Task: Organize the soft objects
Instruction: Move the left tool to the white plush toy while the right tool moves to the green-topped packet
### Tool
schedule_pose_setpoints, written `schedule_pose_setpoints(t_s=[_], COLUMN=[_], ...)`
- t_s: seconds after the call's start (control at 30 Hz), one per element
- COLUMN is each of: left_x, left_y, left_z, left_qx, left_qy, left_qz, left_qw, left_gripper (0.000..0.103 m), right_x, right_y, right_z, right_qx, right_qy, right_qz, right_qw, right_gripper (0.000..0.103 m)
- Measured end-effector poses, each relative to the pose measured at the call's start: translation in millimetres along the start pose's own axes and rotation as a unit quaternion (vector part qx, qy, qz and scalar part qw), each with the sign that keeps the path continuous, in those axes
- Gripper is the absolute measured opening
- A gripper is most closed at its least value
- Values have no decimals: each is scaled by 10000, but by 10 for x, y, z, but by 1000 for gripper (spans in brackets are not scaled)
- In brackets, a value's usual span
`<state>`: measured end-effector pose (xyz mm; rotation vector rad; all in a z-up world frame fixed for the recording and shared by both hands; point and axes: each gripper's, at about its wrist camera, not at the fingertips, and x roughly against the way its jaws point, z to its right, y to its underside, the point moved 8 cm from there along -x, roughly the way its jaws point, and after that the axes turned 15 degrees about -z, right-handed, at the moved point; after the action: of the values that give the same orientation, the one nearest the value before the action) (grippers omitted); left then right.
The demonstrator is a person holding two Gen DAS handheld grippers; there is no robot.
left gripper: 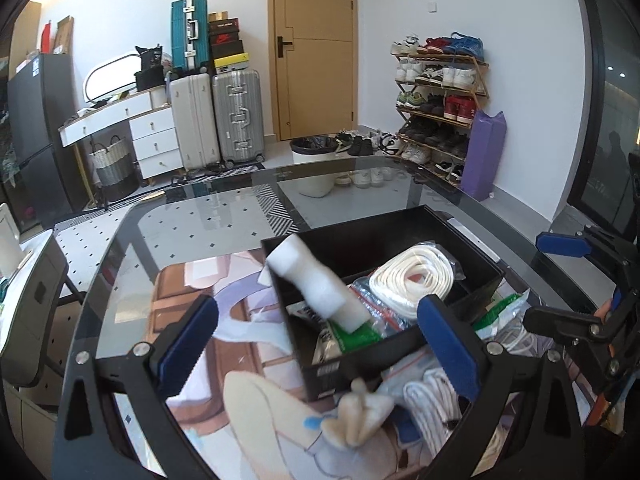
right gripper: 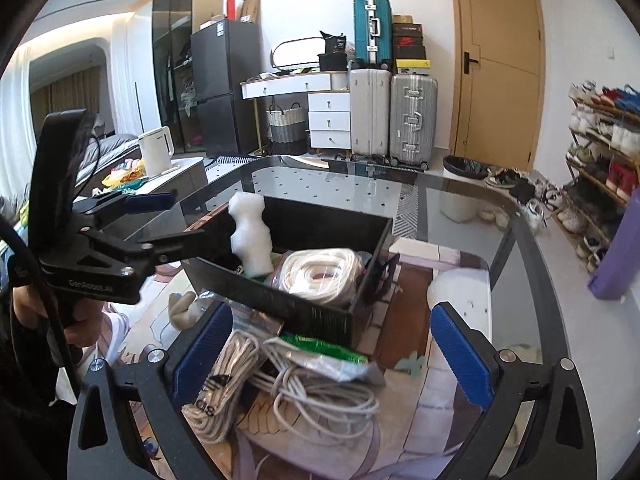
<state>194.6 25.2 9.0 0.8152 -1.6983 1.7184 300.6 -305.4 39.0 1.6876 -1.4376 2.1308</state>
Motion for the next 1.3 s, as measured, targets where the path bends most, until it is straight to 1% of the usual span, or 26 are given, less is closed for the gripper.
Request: schedule_pose_setpoints(t_s=[0.17,0.43,0.63,0.8,1.03,1.3], left_x=[41,58,43,43,24,-43], left_y=[142,324,433,492,542,611], left_z=[-45,-29,-16,-36,-80,-114], left_qx=[138,137,147,180,204,163], left_qy=[-9,-7,25,62,25,27], left_qz=[-41,-146,-213,-244,-300,-464], left_qw=[9999,9998,9997,9995,9993,9988], left_gripper=[101,101,101,101,101,101], right_x=[-6,-73,-90,-111,-156,-201], right_y=[132,260,346,359,339,322], right_z=[-13,-65,-164,-137,-48,-7], right_qx=[-128,-229,-263,-373,-528,-580], right_qy=[-55,-192,-329,-270,-167,-117], right_qz=[-166,-418,-509,-529,-576,-615], right_qw=[9998,9987,9978,9975,9968,9963], right_gripper=[101,101,102,102,102,102])
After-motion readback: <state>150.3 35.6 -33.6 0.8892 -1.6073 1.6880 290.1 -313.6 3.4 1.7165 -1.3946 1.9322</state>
